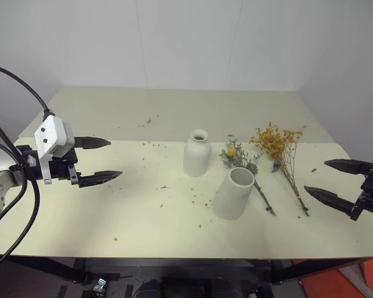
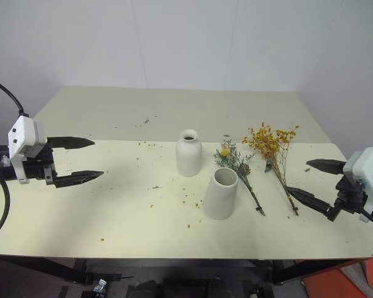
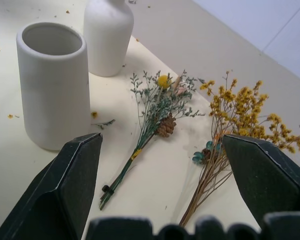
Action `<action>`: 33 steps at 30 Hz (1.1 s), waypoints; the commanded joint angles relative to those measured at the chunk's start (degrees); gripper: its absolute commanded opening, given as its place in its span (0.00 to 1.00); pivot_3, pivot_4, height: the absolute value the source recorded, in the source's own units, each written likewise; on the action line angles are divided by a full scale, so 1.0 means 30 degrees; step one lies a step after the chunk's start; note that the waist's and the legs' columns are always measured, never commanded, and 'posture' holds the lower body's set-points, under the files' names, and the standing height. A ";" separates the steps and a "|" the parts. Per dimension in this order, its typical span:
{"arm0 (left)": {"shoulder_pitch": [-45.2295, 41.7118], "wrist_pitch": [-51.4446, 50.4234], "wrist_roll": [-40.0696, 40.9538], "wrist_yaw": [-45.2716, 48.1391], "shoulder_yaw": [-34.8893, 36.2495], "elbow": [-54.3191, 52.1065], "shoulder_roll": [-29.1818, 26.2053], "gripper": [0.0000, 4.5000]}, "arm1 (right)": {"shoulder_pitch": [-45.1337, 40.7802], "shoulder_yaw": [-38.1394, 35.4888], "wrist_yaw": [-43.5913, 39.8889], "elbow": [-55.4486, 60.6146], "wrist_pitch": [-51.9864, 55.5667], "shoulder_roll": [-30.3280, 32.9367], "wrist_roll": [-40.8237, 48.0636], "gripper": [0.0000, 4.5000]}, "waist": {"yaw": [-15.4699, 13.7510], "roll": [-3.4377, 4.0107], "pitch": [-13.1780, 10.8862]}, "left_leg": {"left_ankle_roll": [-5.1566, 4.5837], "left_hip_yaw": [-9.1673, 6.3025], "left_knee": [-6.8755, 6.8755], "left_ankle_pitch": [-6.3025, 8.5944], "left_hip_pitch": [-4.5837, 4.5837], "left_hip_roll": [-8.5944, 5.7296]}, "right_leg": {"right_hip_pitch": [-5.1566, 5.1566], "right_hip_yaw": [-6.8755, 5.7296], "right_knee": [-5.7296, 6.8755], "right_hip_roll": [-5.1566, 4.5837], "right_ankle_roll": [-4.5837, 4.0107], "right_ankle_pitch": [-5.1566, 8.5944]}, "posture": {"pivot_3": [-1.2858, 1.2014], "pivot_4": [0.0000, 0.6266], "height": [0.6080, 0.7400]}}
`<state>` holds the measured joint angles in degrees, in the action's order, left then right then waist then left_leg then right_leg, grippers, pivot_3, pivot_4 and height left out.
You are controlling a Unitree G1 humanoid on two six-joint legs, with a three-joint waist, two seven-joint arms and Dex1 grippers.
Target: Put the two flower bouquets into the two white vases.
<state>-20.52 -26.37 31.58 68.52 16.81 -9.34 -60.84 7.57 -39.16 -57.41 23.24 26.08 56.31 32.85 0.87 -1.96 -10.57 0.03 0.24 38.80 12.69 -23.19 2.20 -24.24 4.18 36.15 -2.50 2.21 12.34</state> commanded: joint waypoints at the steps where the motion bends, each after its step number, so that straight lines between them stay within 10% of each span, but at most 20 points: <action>1: -0.0339 0.0012 0.0300 0.0195 0.0514 -0.0439 -0.0453 1.00 | -0.0046 -0.1014 -0.0054 0.0490 0.0109 0.0292 0.0162 1.00 | -0.0001 0.0000 0.0000 | 0.0000 0.0000 0.0000 0.0000 0.0001 0.0000 | 0.0000 -0.0001 0.0001 0.0000 0.0000 0.0000 | 0.52 0.24 1.00; 18: -0.2989 -0.1231 0.2000 0.1950 -0.2639 -0.1245 0.1297 1.00 | -0.1944 0.1616 0.0350 -0.0793 0.1541 0.1966 -0.0330 1.00 | -0.0031 0.0003 0.0002 | 0.0000 0.0005 0.0011 0.0000 0.0008 -0.0011 | 0.0014 0.0004 0.0000 -0.0008 -0.0004 0.0002 | 0.52 0.24 1.00; 26: -0.9224 -0.0023 -0.2406 0.2041 -0.9021 0.1970 0.5364 1.00 | -0.8269 0.8529 0.2674 -0.4785 0.5008 0.3440 -0.2929 1.00 | 0.0030 -0.0004 0.0002 | -0.0003 -0.0006 0.0020 -0.0002 -0.0035 -0.0040 | -0.0009 0.0009 -0.0013 -0.0001 0.0099 -0.0067 | 0.52 0.24 1.00; 33: -1.0252 0.1666 -0.3680 0.3732 -1.0647 0.3788 0.7308 1.00 | -1.5098 1.2800 0.5237 -1.1960 0.6626 0.0052 -0.6091 1.00 | 0.0552 0.0007 -0.0005 | -0.0005 -0.0009 -0.0015 -0.0002 -0.0065 -0.0043 | -0.0052 0.0037 -0.0011 0.0008 0.0040 -0.0104 | 0.52 0.24 1.00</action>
<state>-49.65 -22.50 20.90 78.84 -15.42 1.94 -38.95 -34.79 -0.61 -43.04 -9.70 45.50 56.33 16.57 2.53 -1.94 -10.58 0.01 0.21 38.76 12.69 -23.42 2.06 -24.43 4.29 36.12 -2.48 2.21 11.95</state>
